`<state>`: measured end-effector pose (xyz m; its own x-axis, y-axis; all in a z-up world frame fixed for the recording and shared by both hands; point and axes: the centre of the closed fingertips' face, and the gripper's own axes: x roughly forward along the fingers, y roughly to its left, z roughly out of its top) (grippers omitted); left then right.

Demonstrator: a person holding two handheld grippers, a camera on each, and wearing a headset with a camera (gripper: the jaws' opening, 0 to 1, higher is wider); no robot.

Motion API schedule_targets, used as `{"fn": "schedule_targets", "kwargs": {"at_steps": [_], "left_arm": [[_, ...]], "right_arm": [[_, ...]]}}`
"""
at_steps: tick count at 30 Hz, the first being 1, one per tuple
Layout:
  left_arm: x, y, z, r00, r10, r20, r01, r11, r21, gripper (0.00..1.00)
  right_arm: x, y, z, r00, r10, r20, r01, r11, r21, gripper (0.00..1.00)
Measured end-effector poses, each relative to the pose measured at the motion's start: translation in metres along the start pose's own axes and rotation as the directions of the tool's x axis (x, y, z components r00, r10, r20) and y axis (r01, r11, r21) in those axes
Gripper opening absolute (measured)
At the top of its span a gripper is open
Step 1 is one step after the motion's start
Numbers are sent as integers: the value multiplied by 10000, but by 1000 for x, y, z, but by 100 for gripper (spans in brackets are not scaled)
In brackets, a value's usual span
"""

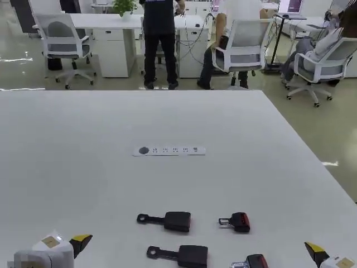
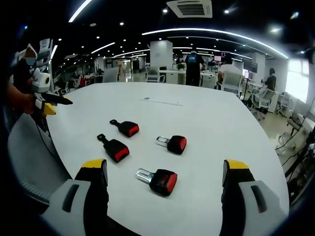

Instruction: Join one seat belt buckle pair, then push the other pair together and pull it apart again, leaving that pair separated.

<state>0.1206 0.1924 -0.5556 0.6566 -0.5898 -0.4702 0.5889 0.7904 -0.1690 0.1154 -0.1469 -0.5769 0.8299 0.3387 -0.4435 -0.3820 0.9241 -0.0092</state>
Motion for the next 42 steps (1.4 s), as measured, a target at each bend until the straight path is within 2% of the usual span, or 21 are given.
{"fn": "schedule_targets", "kwargs": {"at_steps": [3, 12, 19, 21, 23, 31, 42], "left_arm": [[-1, -5, 1, 10000, 8, 9, -8, 10000, 8, 100], [-1, -1, 1, 10000, 5, 6, -5, 10000, 30, 100], [-2, -7, 1, 10000, 31, 48, -31, 10000, 14, 100], [-2, -3, 2, 10000, 43, 72, -43, 10000, 41, 100], [-2, -5, 3, 9999, 40, 141, -40, 10000, 32, 100], [-2, -1, 2, 9999, 83, 129, -83, 10000, 23, 100], [0, -3, 1, 9999, 60, 106, -60, 10000, -2, 100]], "right_arm": [[-1, 0, 0, 10000, 7, 2, -7, 10000, -20, 97], [-2, 0, 0, 10000, 41, 18, -41, 10000, -12, 97], [-2, 2, 1, 10000, 74, 31, -74, 10000, -15, 97], [-2, 3, 1, 9999, 96, 43, -96, 10000, -22, 97], [-2, 3, 1, 9999, 100, 37, -100, 9999, -18, 97], [-3, 1, 2, 9999, 83, 64, -83, 10000, -3, 97], [-3, 4, 1, 9999, 102, 18, -102, 9999, 45, 97]]}}
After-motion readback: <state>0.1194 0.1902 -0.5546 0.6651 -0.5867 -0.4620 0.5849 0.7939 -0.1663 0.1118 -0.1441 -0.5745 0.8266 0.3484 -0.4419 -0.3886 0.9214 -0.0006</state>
